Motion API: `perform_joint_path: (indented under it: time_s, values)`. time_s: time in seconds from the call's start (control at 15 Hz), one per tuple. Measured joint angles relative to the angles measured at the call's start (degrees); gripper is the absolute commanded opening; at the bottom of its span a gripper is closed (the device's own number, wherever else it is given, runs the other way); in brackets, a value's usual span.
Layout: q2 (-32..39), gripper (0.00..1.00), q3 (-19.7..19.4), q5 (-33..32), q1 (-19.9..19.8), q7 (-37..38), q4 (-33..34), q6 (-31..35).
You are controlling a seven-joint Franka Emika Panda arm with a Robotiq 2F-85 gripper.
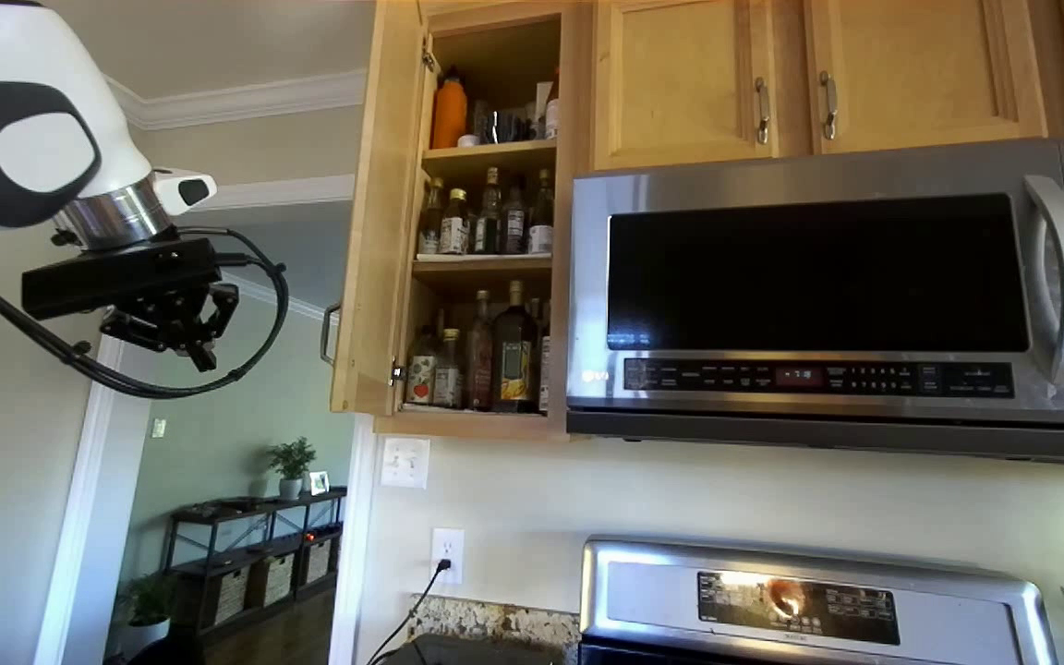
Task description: Close the cupboard
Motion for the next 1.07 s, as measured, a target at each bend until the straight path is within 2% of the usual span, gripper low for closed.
perform_joint_path:
  time_s: [0.33, 0.53, 1.07]
  values:
    - [4.78, 0.04, 0.9, -1.05, -0.65, 1.36, 0.06, 11.8]
    - [7.44, 0.05, 0.81, -2.26, -2.29, 2.26, 0.36, 16.59]
    - [9.72, 0.04, -1.37, -5.88, -9.07, 2.64, 0.97, 19.92]
